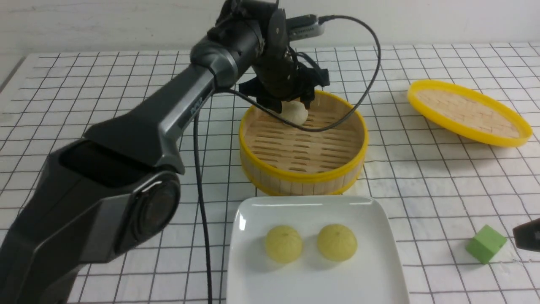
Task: Put the steamed buns into the plate on the white-black tablecloth.
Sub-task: 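Reach into the bamboo steamer and grasp a bun with the left gripper, then carry the bun from the bamboo steamer to the plate with the left gripper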
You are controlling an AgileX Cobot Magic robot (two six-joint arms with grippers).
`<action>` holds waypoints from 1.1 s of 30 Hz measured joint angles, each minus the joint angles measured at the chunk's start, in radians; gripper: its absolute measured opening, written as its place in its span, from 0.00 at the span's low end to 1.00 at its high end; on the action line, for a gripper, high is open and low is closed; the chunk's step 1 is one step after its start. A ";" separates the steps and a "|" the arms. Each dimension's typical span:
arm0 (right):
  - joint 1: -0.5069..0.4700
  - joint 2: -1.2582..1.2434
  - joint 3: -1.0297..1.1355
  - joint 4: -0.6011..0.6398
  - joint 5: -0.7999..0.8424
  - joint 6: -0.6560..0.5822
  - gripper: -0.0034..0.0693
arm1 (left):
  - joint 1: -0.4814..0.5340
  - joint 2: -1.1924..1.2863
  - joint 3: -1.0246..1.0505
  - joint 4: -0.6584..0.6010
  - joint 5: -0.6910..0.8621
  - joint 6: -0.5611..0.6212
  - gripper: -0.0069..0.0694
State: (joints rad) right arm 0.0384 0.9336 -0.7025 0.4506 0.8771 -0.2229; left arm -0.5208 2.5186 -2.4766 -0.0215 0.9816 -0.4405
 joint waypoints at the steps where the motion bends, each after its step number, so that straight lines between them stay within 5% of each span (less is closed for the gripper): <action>1: 0.000 0.000 0.000 0.002 -0.008 0.000 0.13 | 0.000 0.019 -0.002 0.000 -0.017 0.000 0.63; 11: 0.000 0.000 0.003 0.002 -0.016 0.000 0.14 | 0.000 -0.026 -0.017 0.003 0.095 0.021 0.14; 20: 0.000 -0.002 0.004 0.005 -0.011 0.000 0.15 | -0.021 -0.393 0.067 0.011 0.255 0.184 0.13; 30: 0.000 -0.002 0.005 0.005 -0.005 0.000 0.16 | -0.221 -0.816 0.925 -0.047 0.242 0.223 0.13; 33: 0.000 -0.002 0.006 0.005 -0.005 0.000 0.17 | -0.331 -0.829 1.124 -0.053 0.089 0.204 0.15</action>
State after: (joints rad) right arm 0.0384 0.9315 -0.6968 0.4558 0.8726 -0.2229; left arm -0.8522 1.6898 -1.3524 -0.0743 1.0706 -0.2361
